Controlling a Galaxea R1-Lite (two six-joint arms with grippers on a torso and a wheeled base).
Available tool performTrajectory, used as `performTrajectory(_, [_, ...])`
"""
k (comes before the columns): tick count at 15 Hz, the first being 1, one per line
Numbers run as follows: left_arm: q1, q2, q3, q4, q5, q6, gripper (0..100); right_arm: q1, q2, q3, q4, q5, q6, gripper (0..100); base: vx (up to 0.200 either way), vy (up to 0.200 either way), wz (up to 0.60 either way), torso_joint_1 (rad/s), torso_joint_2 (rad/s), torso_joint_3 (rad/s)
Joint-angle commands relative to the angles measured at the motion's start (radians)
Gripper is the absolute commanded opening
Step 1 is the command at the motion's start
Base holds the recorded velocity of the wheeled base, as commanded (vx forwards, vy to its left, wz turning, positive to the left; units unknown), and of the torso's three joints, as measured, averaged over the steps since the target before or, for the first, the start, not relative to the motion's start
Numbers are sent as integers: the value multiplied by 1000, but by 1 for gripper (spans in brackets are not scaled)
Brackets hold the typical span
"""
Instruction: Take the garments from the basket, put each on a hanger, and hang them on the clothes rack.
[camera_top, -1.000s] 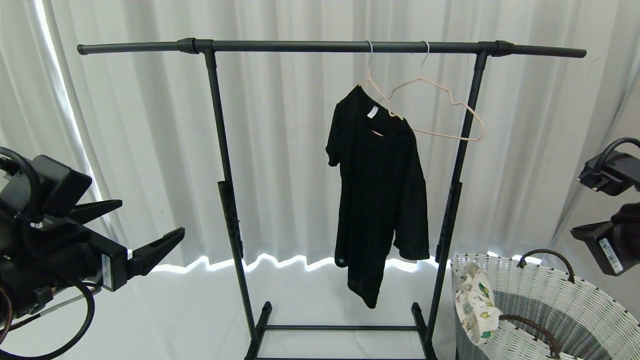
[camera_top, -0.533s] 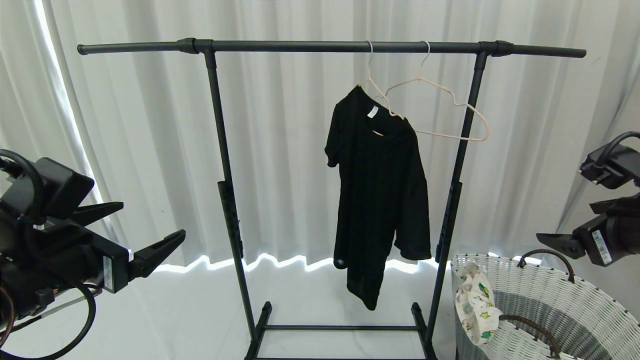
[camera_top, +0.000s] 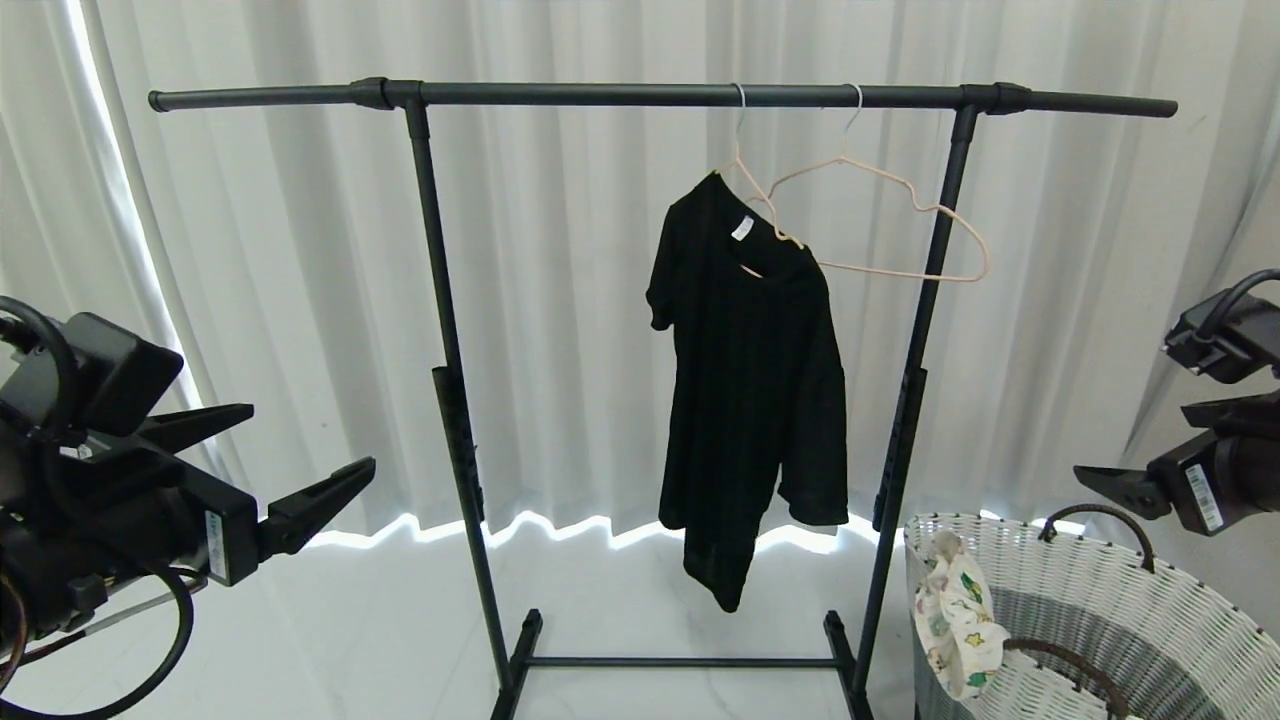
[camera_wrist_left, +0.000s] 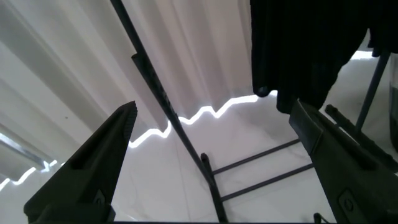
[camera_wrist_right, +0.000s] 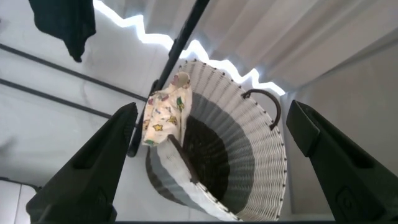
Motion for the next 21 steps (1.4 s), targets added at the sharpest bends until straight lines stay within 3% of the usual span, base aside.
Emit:
performTrajectory(1, [0,9,-1,1,0,1,100,-1,0,0,0,0,-1,100,200,0,0,2,7,7])
performTrajectory(4, [0,6,-3,1,0,0,100,-17,6,4,1,0,-1,100,200,0,0,7,2,2])
performTrajectory(8, [-2,11,1,1,0,6,100,-142,121,66,-38,1,-42,100,150,0,0,-1,-1,2])
performTrajectory(13, [-3,15,4,1,0,7,100,-185,354,158,-269,-2,-47,100,0,0,0,0,0,0])
performTrajectory(17, [-3,17,2,1,4,9,100,-191,566,155,-400,0,-50,100,0,0,0,0,0,0])
performTrajectory(21, [-3,2,2,1,8,60,100,-248,764,151,-528,1,-151,100,0,0,0,0,0,0])
